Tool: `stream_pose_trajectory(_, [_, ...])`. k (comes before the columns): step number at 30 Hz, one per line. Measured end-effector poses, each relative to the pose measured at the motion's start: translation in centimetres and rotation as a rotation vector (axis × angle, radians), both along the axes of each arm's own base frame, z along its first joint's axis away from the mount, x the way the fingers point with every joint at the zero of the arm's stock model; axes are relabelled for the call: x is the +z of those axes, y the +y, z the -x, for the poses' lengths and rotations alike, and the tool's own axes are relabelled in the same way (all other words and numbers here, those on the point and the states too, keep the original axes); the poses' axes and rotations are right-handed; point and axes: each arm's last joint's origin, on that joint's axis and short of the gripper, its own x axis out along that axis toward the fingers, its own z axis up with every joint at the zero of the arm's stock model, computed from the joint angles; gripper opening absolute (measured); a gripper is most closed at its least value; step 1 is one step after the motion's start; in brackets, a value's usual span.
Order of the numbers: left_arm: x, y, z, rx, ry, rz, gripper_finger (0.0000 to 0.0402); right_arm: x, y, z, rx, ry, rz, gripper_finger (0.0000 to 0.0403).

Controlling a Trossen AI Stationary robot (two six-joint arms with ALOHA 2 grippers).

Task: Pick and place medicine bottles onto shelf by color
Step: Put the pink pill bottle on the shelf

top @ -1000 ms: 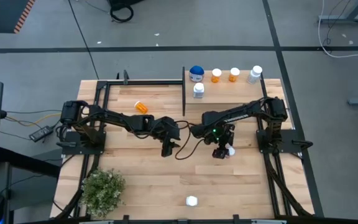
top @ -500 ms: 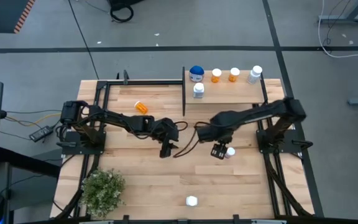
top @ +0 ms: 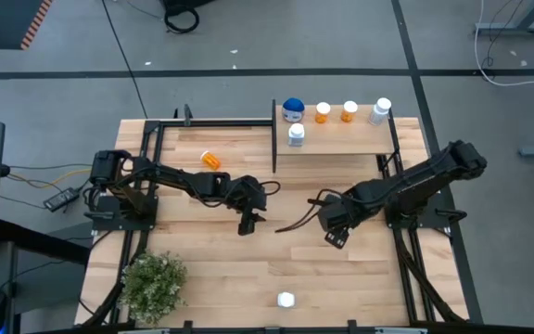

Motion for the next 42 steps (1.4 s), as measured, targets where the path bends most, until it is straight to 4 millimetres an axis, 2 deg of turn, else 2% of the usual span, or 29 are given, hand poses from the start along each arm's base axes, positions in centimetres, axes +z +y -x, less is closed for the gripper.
stream_pose_trajectory(11, [0.0,-0.1,0.0,-0.001,0.000,0.000,0.0172,-1.6,0.7,0.9,0.010,0.037,0.062,0.0331])
stream_pose_trajectory(23, [0.0,-0.1,0.0,0.000,0.001,0.001,0.0173,-4.0,0.3,1.8,-0.006,0.060,0.086,0.0322])
stream_pose_trajectory(32, [0.0,-0.1,0.0,-0.001,0.001,0.001,0.0174,-4.1,0.5,1.4,0.006,0.016,0.071,0.0283])
stream_pose_trajectory(42, [0.0,-0.1,0.0,0.000,0.001,0.001,0.0174,-4.1,0.4,1.4,0.006,0.019,0.076,0.0195])
